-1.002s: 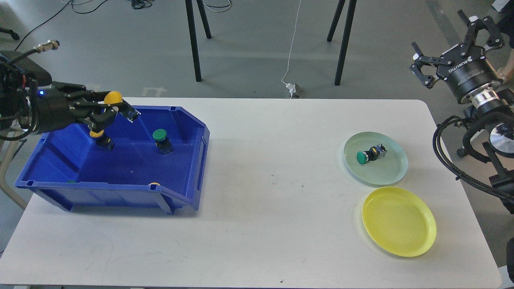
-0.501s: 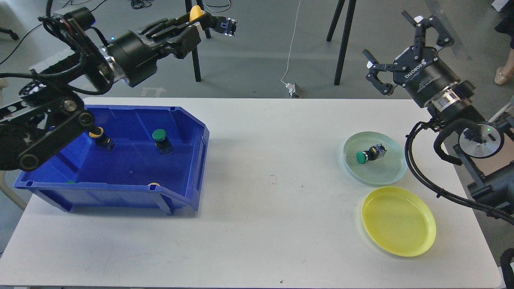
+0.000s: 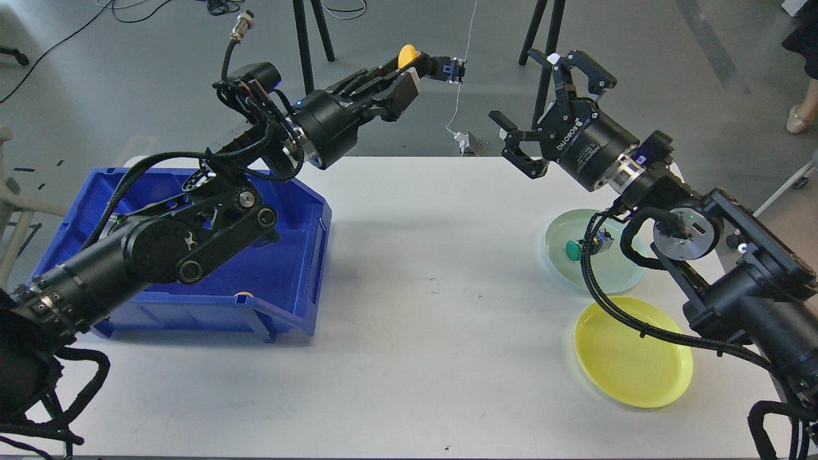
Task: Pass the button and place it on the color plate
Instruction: 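Lift the yellow button and bring it toward the right gripper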
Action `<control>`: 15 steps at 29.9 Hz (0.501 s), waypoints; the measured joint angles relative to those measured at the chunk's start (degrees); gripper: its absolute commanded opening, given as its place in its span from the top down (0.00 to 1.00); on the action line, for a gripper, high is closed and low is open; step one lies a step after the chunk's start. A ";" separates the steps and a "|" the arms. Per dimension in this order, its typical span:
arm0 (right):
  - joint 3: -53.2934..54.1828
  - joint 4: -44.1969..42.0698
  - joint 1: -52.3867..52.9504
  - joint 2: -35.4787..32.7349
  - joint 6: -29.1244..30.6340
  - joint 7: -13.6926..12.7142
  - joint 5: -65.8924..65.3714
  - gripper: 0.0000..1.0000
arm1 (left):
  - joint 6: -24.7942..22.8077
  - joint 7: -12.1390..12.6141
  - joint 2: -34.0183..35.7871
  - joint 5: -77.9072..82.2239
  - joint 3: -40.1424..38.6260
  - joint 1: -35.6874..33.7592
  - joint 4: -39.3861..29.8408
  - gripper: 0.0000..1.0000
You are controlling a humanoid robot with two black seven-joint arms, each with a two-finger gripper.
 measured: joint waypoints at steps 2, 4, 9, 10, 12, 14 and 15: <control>-0.07 -0.27 0.41 0.95 -0.13 -0.13 -0.05 0.09 | -0.02 0.00 -0.02 0.00 0.28 -0.01 0.02 0.70; -0.12 -0.83 1.14 1.67 -0.30 -0.26 -0.20 0.09 | -0.04 0.00 -0.03 0.00 0.38 -0.15 0.03 0.69; -0.20 -2.23 2.97 2.70 -0.38 -0.60 -0.30 0.13 | -0.10 -0.05 -0.09 0.18 0.42 -0.22 -0.36 0.69; -0.24 -2.51 3.26 2.77 -0.38 -0.82 -0.31 0.15 | -0.11 -0.05 -0.09 0.24 0.42 -0.26 -0.46 0.70; -0.32 -3.10 3.65 3.06 -0.39 -1.54 -0.31 0.18 | -0.11 -0.05 -0.09 0.31 0.42 -0.35 -0.54 0.69; -0.98 -3.92 4.15 3.92 -0.40 -2.46 -0.31 0.21 | -0.10 -0.05 -0.09 0.34 0.42 -0.46 -0.58 0.70; -1.57 -4.34 4.39 4.34 -0.40 -2.75 -0.31 0.22 | -0.10 -0.05 -0.10 0.35 0.42 -0.51 -0.61 0.69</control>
